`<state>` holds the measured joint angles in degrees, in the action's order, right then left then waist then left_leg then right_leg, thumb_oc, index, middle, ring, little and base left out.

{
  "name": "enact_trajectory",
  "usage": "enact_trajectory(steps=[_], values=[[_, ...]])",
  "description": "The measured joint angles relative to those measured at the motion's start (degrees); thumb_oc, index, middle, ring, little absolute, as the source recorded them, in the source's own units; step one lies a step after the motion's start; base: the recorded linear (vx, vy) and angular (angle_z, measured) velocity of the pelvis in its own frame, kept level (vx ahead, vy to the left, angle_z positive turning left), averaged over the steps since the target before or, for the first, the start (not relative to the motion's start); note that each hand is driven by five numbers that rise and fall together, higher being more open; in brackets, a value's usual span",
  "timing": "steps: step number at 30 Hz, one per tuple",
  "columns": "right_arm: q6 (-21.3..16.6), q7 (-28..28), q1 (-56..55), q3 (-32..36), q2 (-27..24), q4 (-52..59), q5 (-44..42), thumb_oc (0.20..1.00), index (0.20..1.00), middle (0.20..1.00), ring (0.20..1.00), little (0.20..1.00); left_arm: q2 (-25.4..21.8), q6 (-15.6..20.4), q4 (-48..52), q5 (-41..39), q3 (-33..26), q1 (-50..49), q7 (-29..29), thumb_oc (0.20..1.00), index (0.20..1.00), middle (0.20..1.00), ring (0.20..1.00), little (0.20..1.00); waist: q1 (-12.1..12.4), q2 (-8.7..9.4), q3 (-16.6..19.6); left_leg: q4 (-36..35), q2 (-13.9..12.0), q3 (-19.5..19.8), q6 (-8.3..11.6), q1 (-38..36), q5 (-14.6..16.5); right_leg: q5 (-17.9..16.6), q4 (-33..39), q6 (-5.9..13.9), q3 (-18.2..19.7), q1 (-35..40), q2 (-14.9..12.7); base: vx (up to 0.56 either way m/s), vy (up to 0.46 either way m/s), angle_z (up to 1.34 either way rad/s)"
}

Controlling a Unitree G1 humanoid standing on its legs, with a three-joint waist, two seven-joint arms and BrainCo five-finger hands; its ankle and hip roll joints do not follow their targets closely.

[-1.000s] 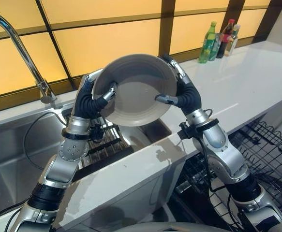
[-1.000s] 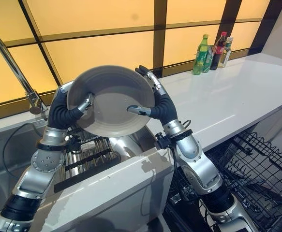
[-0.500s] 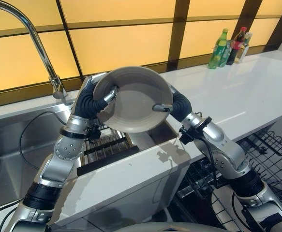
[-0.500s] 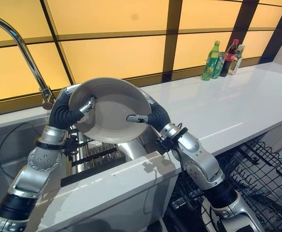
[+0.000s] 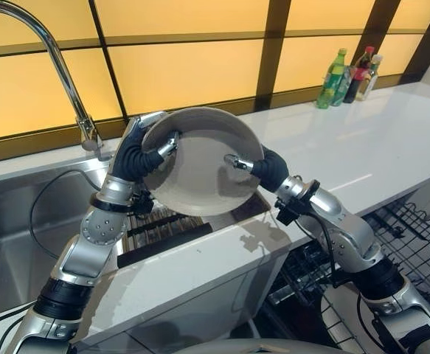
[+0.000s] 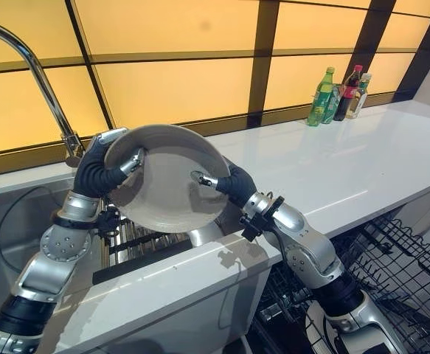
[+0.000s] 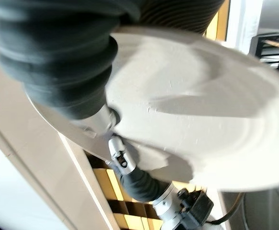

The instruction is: Pick up plates and place into dishwasher.

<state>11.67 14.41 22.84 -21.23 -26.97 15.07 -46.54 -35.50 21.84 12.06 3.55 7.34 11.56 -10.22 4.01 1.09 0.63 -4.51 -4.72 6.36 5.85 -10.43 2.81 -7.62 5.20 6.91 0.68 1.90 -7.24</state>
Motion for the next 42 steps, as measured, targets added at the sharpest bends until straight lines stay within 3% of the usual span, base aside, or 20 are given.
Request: enact_trajectory(steps=[17,18,19,25,30,42], values=[[0.01,-1.27,0.00,-0.01,0.57,0.00,2.24,0.200,0.200,0.200,0.200,0.200,0.06,-1.39,-0.02,0.01,0.00,0.00,0.11,0.200,0.200,0.200,0.200,0.200,-0.02,-0.12,-0.08,0.00,-0.05,0.05,0.00,0.10,0.00,0.02,0.01,-0.02,-0.17,0.00,-0.01,0.00,0.000,0.00],[0.00,-1.64,0.00,0.02,0.53,0.00,2.99,0.200,0.200,0.200,0.200,0.200,0.07,-1.80,-0.02,-0.06,0.00,0.00,0.16,0.319,0.319,0.319,0.319,0.319,-0.02,-0.15,-0.10,0.00,-0.05,0.05,0.01,0.11,0.00,0.03,0.01,-0.02,-0.19,0.00,-0.02,-0.03,0.008,0.01],[0.01,-1.98,0.00,-0.05,0.64,0.00,3.50,0.200,0.200,0.200,0.200,0.200,0.10,-2.40,-0.01,-0.09,0.00,0.00,0.24,1.000,1.000,1.000,1.000,1.000,-0.03,-0.18,-0.11,0.00,-0.05,0.05,0.01,0.11,0.00,0.03,0.01,-0.03,-0.20,0.01,-0.02,-0.03,0.015,0.01],[-0.09,-4.59,0.01,-0.31,0.46,0.04,14.31,0.200,0.200,0.200,0.200,0.200,0.20,-6.38,-1.70,-0.21,0.10,0.86,0.10,1.000,1.000,1.000,1.000,1.000,-0.32,-0.46,-0.30,-0.02,-0.04,0.00,0.01,0.07,0.00,0.03,0.02,-0.02,-0.19,0.00,-0.03,0.00,0.000,0.00],[-0.11,-7.57,-0.01,1.65,-1.84,0.03,20.55,0.200,0.200,0.200,0.200,0.200,0.68,-7.65,-2.17,-1.16,-2.51,0.94,-4.13,1.000,1.000,1.000,1.000,1.000,-1.06,-0.91,-0.64,-0.20,-0.08,-0.16,0.00,-0.07,0.00,0.03,0.02,-0.02,-0.04,0.00,0.01,0.00,0.000,0.00],[-0.75,-14.78,-5.74,16.50,-6.40,-1.17,32.92,0.200,0.200,0.200,0.200,0.200,1.02,-8.92,-3.54,-2.78,-12.99,0.46,-10.72,1.000,1.000,1.000,1.000,1.000,-3.58,-1.19,-2.06,-0.55,-0.23,-3.76,0.02,-1.79,0.22,-0.20,0.03,0.03,2.23,0.07,0.45,0.02,-0.030,-0.09]])
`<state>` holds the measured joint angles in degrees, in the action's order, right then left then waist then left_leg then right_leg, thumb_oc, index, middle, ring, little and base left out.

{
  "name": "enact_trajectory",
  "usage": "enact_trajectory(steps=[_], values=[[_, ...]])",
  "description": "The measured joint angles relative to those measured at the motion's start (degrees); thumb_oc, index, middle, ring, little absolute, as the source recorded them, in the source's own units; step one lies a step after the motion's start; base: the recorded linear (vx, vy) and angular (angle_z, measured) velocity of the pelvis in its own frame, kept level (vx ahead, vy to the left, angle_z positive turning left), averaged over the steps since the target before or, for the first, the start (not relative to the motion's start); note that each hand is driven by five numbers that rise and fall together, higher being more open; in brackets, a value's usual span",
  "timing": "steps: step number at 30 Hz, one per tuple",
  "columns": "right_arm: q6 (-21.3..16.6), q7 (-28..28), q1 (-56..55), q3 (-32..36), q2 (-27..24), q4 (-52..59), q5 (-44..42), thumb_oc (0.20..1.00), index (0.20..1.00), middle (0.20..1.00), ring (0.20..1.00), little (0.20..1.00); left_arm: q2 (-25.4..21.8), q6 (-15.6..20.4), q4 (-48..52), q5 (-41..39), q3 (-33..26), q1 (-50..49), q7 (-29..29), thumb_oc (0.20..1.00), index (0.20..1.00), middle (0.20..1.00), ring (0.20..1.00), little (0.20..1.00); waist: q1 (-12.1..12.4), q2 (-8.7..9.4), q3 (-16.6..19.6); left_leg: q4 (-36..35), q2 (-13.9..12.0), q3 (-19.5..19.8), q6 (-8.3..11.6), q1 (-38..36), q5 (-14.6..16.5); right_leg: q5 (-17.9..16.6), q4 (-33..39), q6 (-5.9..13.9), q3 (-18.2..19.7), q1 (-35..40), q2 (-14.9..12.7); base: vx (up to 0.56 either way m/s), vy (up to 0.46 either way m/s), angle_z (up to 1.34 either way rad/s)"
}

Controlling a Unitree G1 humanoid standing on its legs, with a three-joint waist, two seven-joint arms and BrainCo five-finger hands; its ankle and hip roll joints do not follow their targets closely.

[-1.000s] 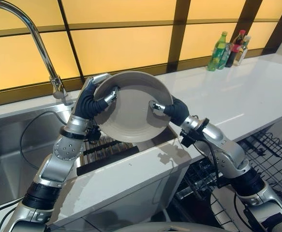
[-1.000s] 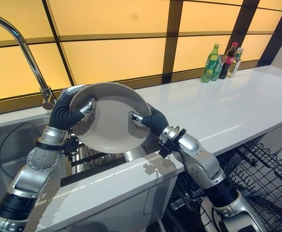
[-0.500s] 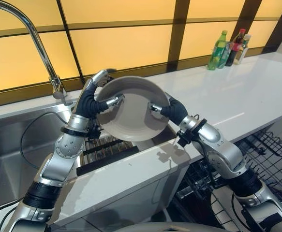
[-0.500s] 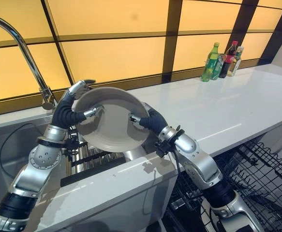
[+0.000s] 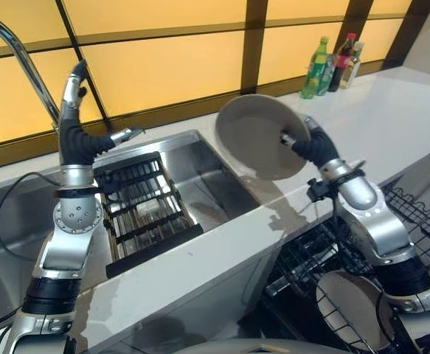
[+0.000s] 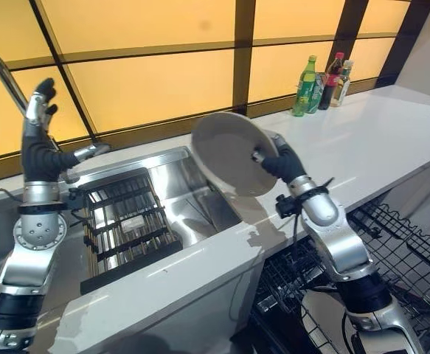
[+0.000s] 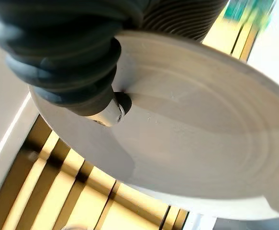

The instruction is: Pick up plates and place into dishwasher.

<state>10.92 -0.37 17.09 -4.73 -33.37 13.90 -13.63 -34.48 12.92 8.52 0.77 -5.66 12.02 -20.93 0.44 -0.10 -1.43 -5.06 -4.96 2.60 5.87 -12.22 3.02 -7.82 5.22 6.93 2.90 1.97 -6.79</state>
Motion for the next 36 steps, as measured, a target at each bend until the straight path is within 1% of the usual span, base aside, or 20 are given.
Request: enact_trajectory(steps=[2,4,6,9,11,13,16,18,20,23,25,27,30,33,34,36], values=[[-0.27,-0.89,-2.74,2.10,-0.92,-0.69,1.62,0.200,0.200,0.200,0.200,0.200,0.00,-0.01,-0.23,-0.47,-1.24,-0.65,-0.18,1.000,1.000,1.000,1.000,1.000,-0.90,0.05,-0.04,-0.04,-0.05,-0.61,-0.13,-0.14,0.21,-0.02,0.05,0.02,0.52,-0.13,0.11,0.03,-0.053,-0.13],[-0.45,-1.75,-4.99,4.14,-1.62,-1.28,3.12,0.200,0.200,0.200,0.200,0.200,0.00,-0.02,-0.68,-0.49,-2.62,-1.64,-0.33,1.000,1.000,1.000,1.000,1.000,-1.28,-0.03,-0.25,-0.22,-0.08,-1.03,-0.22,-0.23,0.35,0.01,0.12,0.02,1.01,-0.29,0.24,0.03,-0.062,-0.11],[-1.05,-2.78,-7.45,6.83,-2.20,-1.86,4.59,0.200,0.200,0.200,0.200,0.200,-0.02,0.02,-0.73,-0.57,-3.01,-2.35,-0.35,1.000,1.000,1.000,1.000,1.000,-2.69,0.11,-0.68,-0.24,-0.16,-1.27,-0.18,-0.27,0.39,0.00,0.13,0.01,1.24,-0.39,0.37,0.02,-0.064,-0.07],[-1.73,-5.01,-10.83,10.44,-3.66,-3.42,7.43,0.200,0.200,0.200,0.200,0.200,-0.01,0.01,-0.89,-2.39,-4.38,-3.66,-0.32,1.000,1.000,1.000,1.000,1.000,-3.07,0.03,-0.83,-0.23,-0.34,-2.29,-0.11,-0.24,0.58,-0.12,0.13,0.02,2.03,-0.94,0.72,0.03,-0.082,-0.14],[-2.15,-6.69,-12.85,12.69,-3.74,-4.44,9.54,0.200,0.200,0.200,0.200,0.200,0.01,-0.12,-0.93,-4.15,-5.75,-4.31,-0.38,1.000,1.000,1.000,1.000,1.000,-3.15,0.00,-0.86,-0.17,-0.44,-2.70,-0.09,-0.26,0.72,-0.40,0.04,-0.19,2.62,-1.30,0.99,0.04,-0.097,-0.17],[-2.74,-8.84,-14.18,13.73,-3.74,-6.51,12.22,0.200,0.200,0.200,0.200,0.200,0.01,-0.27,-1.13,-5.40,-7.11,-5.48,-0.46,1.000,1.000,1.000,1.000,1.000,-4.21,-0.02,-0.87,-0.13,-0.57,-2.85,-0.10,-0.30,0.83,-0.39,0.04,-0.20,2.71,-1.32,1.12,0.03,-0.087,-0.06],[-2.98,-11.45,-15.73,14.65,-3.74,-8.11,14.78,0.200,0.200,0.200,0.200,0.200,0.14,-1.16,-2.47,-6.58,-7.31,-6.01,-0.56,1.000,1.000,1.000,1.000,1.000,-4.31,-0.22,-0.97,-0.07,-0.72,-3.52,-0.02,-0.23,0.90,-0.53,0.06,-0.35,3.22,-1.73,1.35,-0.01,-0.084,-0.09],[-3.27,-13.92,-16.14,15.03,-3.76,-8.37,18.21,0.200,0.200,0.200,0.200,0.200,0.35,-1.36,-3.42,-6.57,-7.30,-6.37,-0.66,1.000,1.000,1.000,1.000,1.000,-4.28,-0.57,-1.33,0.00,-0.77,-4.05,-0.02,-0.11,0.90,-0.75,0.14,-0.45,3.73,-2.14,1.51,-0.03,-0.067,-0.11],[-3.36,-17.26,-16.19,15.50,-4.39,-9.94,25.21,0.200,0.200,0.200,0.200,0.200,0.38,-1.42,-3.45,-6.58,-7.28,-7.00,-1.00,1.000,1.000,1.000,1.000,1.000,-4.38,-1.05,-2.00,-0.25,-0.75,-4.17,-0.03,-0.03,0.92,-0.72,0.27,-0.48,3.89,-2.33,1.51,-0.05,-0.069,-0.06],[-2.63,-21.23,-16.33,16.02,-7.69,-12.93,33.47,0.200,0.200,0.200,0.200,0.200,0.37,-1.66,-3.40,-6.63,-7.29,-7.04,-2.06,1.000,1.000,1.000,1.000,1.000,-4.38,-1.82,-2.48,-0.26,-0.73,-4.22,0.04,1.07,0.96,-0.50,0.27,-0.41,3.99,-3.49,1.50,-0.02,-0.079,-0.02],[-1.65,-22.89,-16.71,17.48,-9.97,-13.24,36.59,0.200,0.200,0.200,0.200,0.200,0.39,-2.75,-3.37,-7.03,-7.28,-7.20,-2.30,1.000,1.000,1.000,1.000,1.000,-4.41,-2.43,-2.89,-0.16,-0.79,-4.18,0.01,1.86,0.94,-1.02,0.16,-0.47,4.01,-4.25,1.58,-0.01,-0.075,-0.01],[-0.71,-24.45,-17.01,18.68,-10.79,-14.60,39.35,0.200,0.200,0.200,0.200,0.200,0.46,-3.29,-3.37,-7.29,-7.28,-7.46,-2.43,1.000,1.000,1.000,1.000,1.000,-4.47,-2.80,-3.18,0.00,-1.00,-4.17,0.02,1.92,0.93,-1.13,0.05,-0.66,4.07,-4.40,1.88,-0.04,-0.062,-0.03],[0.62,-25.22,-17.30,18.70,-12.03,-17.19,42.38,0.200,0.200,0.200,0.200,0.200,0.50,-3.62,-3.37,-7.29,-7.27,-7.53,-2.80,1.000,1.000,1.000,1.000,1.000,-4.54,-3.12,-3.84,0.02,-0.95,-4.18,0.29,2.26,0.77,-1.16,0.02,-0.63,4.07,-4.80,1.85,-0.05,-0.056,-0.01],[1.42,-25.69,-17.31,18.70,-12.96,-20.54,42.77,0.200,0.200,0.200,0.200,0.200,0.49,-3.63,-3.38,-7.29,-7.27,-7.45,-3.60,1.000,1.000,1.000,1.000,1.000,-4.84,-3.36,-4.32,0.03,-0.90,-4.18,0.32,3.30,0.74,-1.21,0.01,-0.57,4.10,-5.80,1.78,-0.06,-0.051,0.00],[1.79,-25.71,-17.35,18.70,-13.17,-21.32,42.78,0.200,0.200,0.200,0.200,0.200,0.50,-3.63,-3.38,-7.29,-7.26,-7.47,-4.00,1.000,1.000,1.000,1.000,1.000,-5.30,-3.52,-4.61,0.03,-0.90,-4.17,0.33,3.65,0.73,-1.22,0.00,-0.58,4.10,-6.13,1.79,-0.07,-0.039,0.01],[2.00,-25.71,-17.34,18.64,-13.76,-22.11,42.78,0.200,0.200,0.200,0.200,0.200,0.48,-3.63,-3.38,-7.30,-7.26,-7.45,-4.57,1.000,1.000,1.000,1.000,1.000,-5.64,-4.08,-5.72,0.03,-0.86,-4.10,0.32,4.02,0.71,-1.25,-0.01,-0.55,4.08,-6.54,1.75,-0.09,-0.053,0.01]])
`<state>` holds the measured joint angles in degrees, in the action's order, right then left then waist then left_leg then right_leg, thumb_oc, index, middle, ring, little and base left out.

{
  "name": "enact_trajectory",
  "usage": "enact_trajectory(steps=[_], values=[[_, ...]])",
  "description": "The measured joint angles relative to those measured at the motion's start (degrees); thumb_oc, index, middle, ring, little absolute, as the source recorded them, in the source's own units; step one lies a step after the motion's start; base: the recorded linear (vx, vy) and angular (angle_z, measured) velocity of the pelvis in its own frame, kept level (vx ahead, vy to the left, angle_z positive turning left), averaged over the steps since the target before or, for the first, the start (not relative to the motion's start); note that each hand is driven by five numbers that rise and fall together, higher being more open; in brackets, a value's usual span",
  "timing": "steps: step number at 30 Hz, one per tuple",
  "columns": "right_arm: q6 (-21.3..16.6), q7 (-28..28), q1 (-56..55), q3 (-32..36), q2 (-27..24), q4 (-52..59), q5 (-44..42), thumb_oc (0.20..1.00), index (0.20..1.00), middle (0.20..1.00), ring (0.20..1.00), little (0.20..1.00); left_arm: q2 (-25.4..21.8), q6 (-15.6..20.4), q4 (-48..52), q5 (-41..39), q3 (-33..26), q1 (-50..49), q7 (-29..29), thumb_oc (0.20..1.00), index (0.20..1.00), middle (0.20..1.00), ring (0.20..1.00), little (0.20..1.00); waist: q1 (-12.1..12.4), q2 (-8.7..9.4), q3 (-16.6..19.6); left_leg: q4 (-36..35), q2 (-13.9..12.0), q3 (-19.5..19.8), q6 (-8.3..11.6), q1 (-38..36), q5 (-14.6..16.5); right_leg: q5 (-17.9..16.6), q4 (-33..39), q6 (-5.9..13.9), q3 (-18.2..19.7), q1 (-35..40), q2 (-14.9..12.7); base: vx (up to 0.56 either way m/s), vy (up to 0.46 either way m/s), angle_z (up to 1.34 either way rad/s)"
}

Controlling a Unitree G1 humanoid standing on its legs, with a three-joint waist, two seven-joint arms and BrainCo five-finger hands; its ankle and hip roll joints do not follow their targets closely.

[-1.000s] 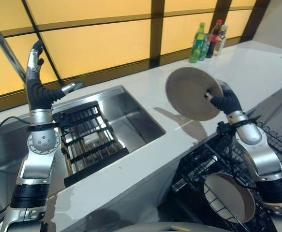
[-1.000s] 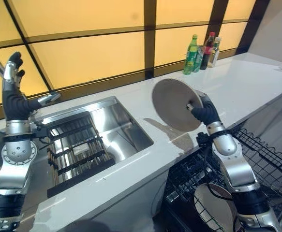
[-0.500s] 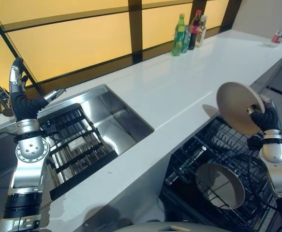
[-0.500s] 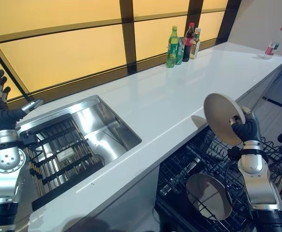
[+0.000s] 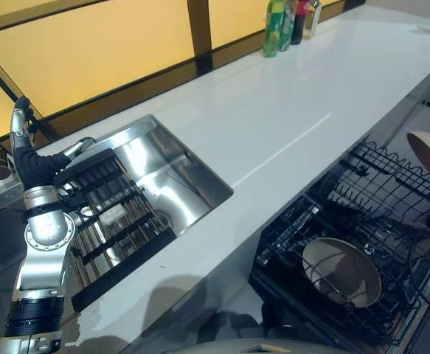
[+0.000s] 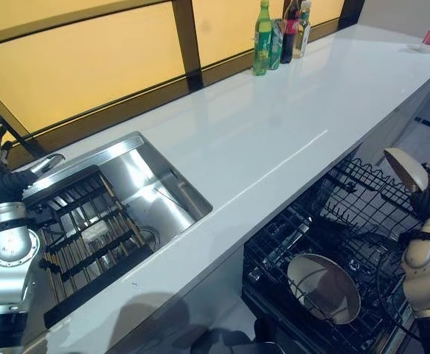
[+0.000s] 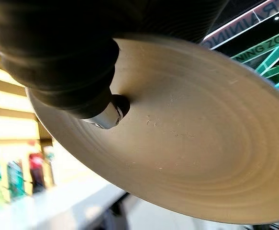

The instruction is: Pick up plates and place into dishwasher.

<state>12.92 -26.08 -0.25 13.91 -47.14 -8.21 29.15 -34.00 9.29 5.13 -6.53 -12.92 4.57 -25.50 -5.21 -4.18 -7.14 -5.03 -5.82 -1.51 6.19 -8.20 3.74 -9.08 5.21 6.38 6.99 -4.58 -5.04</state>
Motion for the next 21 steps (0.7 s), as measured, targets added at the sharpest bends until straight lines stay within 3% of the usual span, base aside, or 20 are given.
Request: enact_trajectory(steps=[4,12,21], values=[[0.45,0.03,-0.02,-0.77,-1.50,-2.51,0.00,0.200,0.200,0.200,0.200,0.200,-0.01,0.01,0.01,0.00,0.05,0.26,-0.93,1.000,1.000,1.000,1.000,1.000,-0.27,-1.00,-0.99,0.04,-0.10,-0.01,0.19,1.30,-0.16,-0.24,-0.03,-0.05,0.03,-1.68,0.17,-0.07,-0.061,-0.01],[0.09,0.92,0.27,-5.39,-2.22,-6.87,-0.10,0.200,0.200,0.200,0.200,0.200,-0.83,0.06,-0.01,0.02,0.42,2.12,-2.96,1.000,1.000,1.000,1.000,1.000,-0.35,-1.15,-4.39,0.45,-0.08,0.04,0.32,3.09,-0.24,-0.59,-0.04,-0.18,0.11,-3.36,0.20,-0.07,-0.036,0.00],[-3.52,4.84,5.18,-11.21,-2.59,-8.78,-2.13,0.200,0.200,0.200,0.200,0.200,-1.31,0.66,-1.01,0.05,1.32,5.78,-5.38,1.000,1.000,1.000,1.000,1.000,-0.40,-2.28,-8.80,1.25,0.00,0.06,0.56,5.82,-0.44,-1.22,-0.05,-0.26,0.28,-5.76,0.15,-0.08,-0.021,-0.01]])
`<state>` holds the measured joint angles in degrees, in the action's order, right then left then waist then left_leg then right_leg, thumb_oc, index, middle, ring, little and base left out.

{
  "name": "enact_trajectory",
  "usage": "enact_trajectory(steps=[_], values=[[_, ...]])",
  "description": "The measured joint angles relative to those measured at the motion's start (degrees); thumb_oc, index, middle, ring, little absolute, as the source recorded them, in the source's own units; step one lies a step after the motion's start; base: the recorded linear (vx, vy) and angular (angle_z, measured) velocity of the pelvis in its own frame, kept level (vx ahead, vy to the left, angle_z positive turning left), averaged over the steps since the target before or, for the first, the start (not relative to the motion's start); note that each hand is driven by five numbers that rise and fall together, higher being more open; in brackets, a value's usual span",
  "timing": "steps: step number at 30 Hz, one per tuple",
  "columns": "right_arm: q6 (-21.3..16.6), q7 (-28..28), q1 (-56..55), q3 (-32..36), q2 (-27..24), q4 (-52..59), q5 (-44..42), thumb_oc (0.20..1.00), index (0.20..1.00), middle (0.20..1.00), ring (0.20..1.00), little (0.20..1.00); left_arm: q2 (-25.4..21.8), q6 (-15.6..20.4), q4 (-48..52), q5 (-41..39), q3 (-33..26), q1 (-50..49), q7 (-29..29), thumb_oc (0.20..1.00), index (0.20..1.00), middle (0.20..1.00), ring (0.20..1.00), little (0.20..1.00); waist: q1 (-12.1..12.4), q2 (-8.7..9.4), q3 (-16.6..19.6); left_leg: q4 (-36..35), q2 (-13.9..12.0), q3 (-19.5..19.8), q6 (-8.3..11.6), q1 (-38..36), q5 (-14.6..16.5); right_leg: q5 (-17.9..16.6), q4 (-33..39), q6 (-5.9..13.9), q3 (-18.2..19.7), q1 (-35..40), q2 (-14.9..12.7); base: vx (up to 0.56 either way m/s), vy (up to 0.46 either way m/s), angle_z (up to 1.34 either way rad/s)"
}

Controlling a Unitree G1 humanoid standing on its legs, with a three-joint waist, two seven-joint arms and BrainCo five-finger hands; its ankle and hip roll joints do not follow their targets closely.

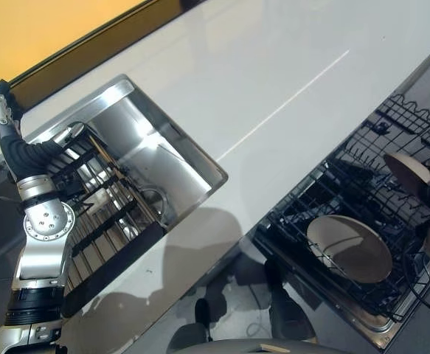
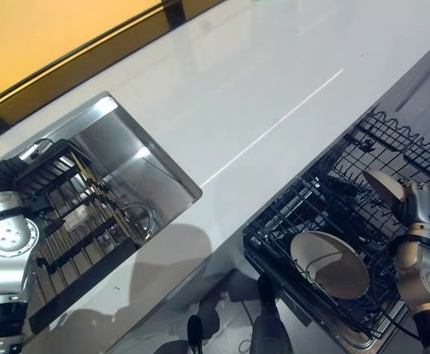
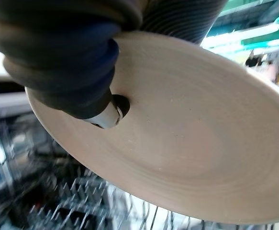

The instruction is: Pick up plates and place into dishwasher.

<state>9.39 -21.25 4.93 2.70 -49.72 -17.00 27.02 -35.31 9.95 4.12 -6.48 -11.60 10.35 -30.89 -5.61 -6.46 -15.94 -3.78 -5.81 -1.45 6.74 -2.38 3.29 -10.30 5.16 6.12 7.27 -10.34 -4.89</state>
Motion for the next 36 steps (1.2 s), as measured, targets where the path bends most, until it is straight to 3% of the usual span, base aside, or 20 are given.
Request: enact_trajectory(steps=[8,14,20,26,27,28,29,30,36], values=[[-1.61,6.26,7.83,-5.91,-0.60,-1.32,-1.21,0.200,0.200,0.200,0.200,0.200,-2.37,0.02,-1.44,-0.01,1.66,4.13,-1.10,1.000,1.000,1.000,1.000,1.000,0.14,-0.37,-3.46,0.61,-0.19,0.10,0.61,2.49,-0.43,-0.71,-0.01,-0.37,-0.03,-2.17,0.23,-0.07,-0.060,0.00],[-1.60,8.82,12.65,-8.61,-0.84,-3.39,-1.21,0.200,0.200,0.200,0.200,0.200,-3.89,0.01,-3.43,-0.02,3.66,5.53,-1.98,1.000,1.000,1.000,1.000,1.000,0.25,-0.33,-3.57,0.55,-0.50,0.15,0.83,3.52,-0.63,-0.87,-0.02,-0.52,-0.19,-3.24,0.57,-0.03,-0.042,0.00],[-0.13,9.92,17.11,-11.79,-0.69,-4.88,-1.54,0.200,0.200,0.200,0.200,0.200,-4.01,-0.23,-3.93,0.00,4.48,6.75,-2.87,1.000,1.000,1.000,1.000,1.000,0.11,-0.09,-4.16,0.66,-0.59,0.14,1.03,4.25,-0.75,-1.20,-0.02,-0.84,-0.49,-3.93,0.66,-0.03,-0.026,-0.01],[-0.23,7.48,21.54,-14.78,-0.41,-9.87,-5.96,0.200,0.200,0.200,0.200,0.200,-4.38,-0.66,-5.83,-0.04,6.40,10.18,-2.90,1.000,1.000,1.000,1.000,1.000,0.13,-0.02,-4.20,0.65,-0.66,0.25,1.15,4.40,-0.95,-1.57,-0.01,-1.15,-1.84,-4.07,0.55,-0.03,0.001,0.01],[-0.21,6.94,21.51,-14.84,-0.34,-9.92,-6.46,0.228,0.228,0.228,0.228,0.228,-4.58,-0.66,-5.83,-0.04,6.40,10.22,-2.90,1.000,1.000,1.000,1.000,1.000,0.12,-0.02,-4.20,0.65,-0.65,0.27,1.15,4.43,-0.97,-1.59,-0.01,-1.17,-1.85,-4.10,0.54,0.00,0.000,0.00],[-0.18,6.32,21.41,-14.82,-0.14,-10.08,-6.57,0.460,0.460,0.460,0.460,0.460,-4.76,-0.66,-5.83,-0.05,6.40,10.23,-2.94,1.000,1.000,1.000,1.000,1.000,0.11,-0.02,-4.20,0.65,-0.65,0.27,1.16,4.44,-0.99,-1.61,-0.01,-1.17,-1.86,-4.10,0.53,-0.03,0.041,0.01],[-0.15,5.76,21.39,-14.80,0.01,-10.11,-6.98,0.947,0.947,0.947,0.947,0.947,-4.93,-0.66,-5.83,-0.05,6.40,10.23,-2.94,1.000,1.000,1.000,1.000,1.000,0.11,-0.02,-4.20,0.65,-0.64,0.28,1.16,4.45,-0.99,-1.62,-0.01,-1.17,-1.87,-4.10,0.52,-0.03,0.039,0.00],[-0.15,5.64,21.36,-14.77,0.12,-10.11,-7.20,1.000,1.000,1.000,1.000,1.000,-5.13,-0.66,-5.83,-0.05,6.40,10.24,-2.95,1.000,1.000,1.000,1.000,1.000,0.11,-0.02,-4.20,0.65,-0.64,0.28,1.16,4.46,-1.01,-1.64,-0.01,-1.19,-1.87,-4.11,0.52,-0.03,0.038,0.01],[-0.24,3.91,21.31,-14.65,1.84,-10.01,-7.47,1.000,1.000,1.000,1.000,1.000,-5.33,-0.66,-5.82,-0.05,6.40,10.44,-2.93,1.000,1.000,1.000,1.000,1.000,0.16,-0.01,-4.19,0.66,-0.64,0.60,1.22,4.57,-1.17,-1.70,-0.02,-1.23,-2.11,-4.09,0.48,0.00,0.003,0.01]])
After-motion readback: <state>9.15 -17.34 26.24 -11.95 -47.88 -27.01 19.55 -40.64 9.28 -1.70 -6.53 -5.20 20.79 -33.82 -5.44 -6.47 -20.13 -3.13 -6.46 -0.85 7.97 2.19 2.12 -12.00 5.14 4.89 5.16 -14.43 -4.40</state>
